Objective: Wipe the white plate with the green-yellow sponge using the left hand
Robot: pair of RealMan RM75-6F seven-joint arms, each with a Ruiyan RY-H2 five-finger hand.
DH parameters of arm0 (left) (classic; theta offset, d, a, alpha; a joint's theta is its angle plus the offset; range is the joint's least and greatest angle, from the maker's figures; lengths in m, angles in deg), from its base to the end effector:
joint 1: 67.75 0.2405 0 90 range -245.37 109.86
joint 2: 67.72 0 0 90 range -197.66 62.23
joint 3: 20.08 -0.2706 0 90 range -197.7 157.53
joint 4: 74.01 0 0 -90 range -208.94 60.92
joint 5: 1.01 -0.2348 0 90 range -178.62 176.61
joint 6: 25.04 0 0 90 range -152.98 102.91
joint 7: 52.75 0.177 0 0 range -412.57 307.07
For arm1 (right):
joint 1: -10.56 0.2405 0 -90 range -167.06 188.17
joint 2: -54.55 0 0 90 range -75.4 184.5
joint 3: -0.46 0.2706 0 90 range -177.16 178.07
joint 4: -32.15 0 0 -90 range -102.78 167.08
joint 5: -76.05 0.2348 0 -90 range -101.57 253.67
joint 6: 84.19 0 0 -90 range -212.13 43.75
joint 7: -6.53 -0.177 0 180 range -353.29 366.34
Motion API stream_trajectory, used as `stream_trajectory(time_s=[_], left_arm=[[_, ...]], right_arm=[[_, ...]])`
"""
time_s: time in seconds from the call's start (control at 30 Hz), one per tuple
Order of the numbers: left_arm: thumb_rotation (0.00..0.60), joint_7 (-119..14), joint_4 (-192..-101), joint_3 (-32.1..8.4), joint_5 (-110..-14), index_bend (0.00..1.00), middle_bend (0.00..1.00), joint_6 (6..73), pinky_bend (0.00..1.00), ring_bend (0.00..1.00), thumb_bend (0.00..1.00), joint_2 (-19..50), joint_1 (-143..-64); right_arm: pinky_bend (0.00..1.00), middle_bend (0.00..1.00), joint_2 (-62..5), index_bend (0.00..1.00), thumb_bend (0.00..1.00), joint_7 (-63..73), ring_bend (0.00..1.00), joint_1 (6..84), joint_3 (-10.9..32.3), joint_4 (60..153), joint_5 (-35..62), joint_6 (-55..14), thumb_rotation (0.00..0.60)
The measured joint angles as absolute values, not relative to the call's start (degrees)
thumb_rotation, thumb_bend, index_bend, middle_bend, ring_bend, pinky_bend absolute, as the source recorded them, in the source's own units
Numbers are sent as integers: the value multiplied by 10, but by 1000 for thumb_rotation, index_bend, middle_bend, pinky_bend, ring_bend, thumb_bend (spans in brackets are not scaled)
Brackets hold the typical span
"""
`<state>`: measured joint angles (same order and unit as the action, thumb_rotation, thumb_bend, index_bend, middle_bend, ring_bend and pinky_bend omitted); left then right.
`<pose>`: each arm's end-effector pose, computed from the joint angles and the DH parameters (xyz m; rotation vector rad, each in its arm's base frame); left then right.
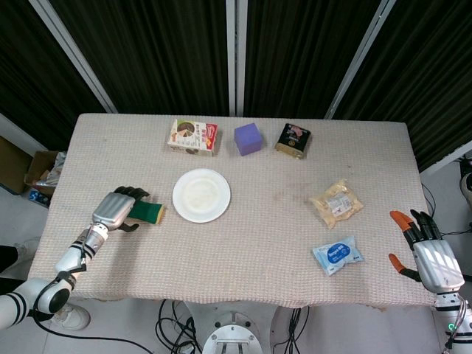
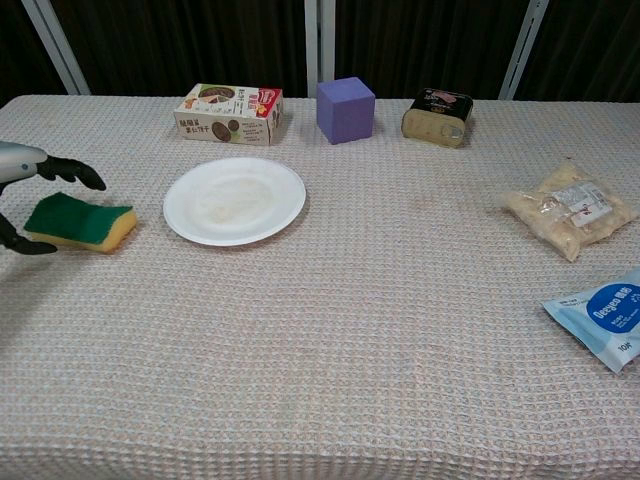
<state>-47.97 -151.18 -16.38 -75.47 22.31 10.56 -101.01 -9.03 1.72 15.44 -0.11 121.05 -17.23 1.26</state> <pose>-0.2892 0.3655 -0.0041 -1.8866 -1.0257 -0.6420 -0.3331 -0.2027 0.1340 1.5174 -0.9077 0.9419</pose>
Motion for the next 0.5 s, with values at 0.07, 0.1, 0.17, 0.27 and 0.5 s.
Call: stream_trajectory(time_s=[0.07, 0.1, 0.17, 0.27, 0.5], left_arm=[[600, -482, -1509, -164, -753, 206, 179, 221, 154, 141, 211, 107, -1012], [600, -482, -1507, -164, -752, 217, 189, 221, 155, 146, 214, 108, -1013], [600, -484, -1505, -163, -750, 234, 205, 221, 156, 152, 218, 107, -1014], [600, -487, -1506, -163, -749, 251, 223, 221, 158, 159, 220, 104, -1015], [600, -500, -1500, -160, -749, 315, 280, 225, 161, 188, 237, 103, -1017]], right_arm=[[0, 139, -89, 111, 215, 18, 0, 154, -1, 1212, -172, 12, 600], [0, 139, -89, 111, 215, 18, 0, 153, -2, 1212, -172, 13, 600], [0, 139, -88, 111, 215, 19, 0, 152, -2, 1212, -172, 14, 600], [0, 139, -88, 111, 215, 18, 0, 150, -3, 1211, -171, 15, 600], [0, 139, -91, 111, 215, 16, 0, 146, -2, 1208, -171, 24, 600]])
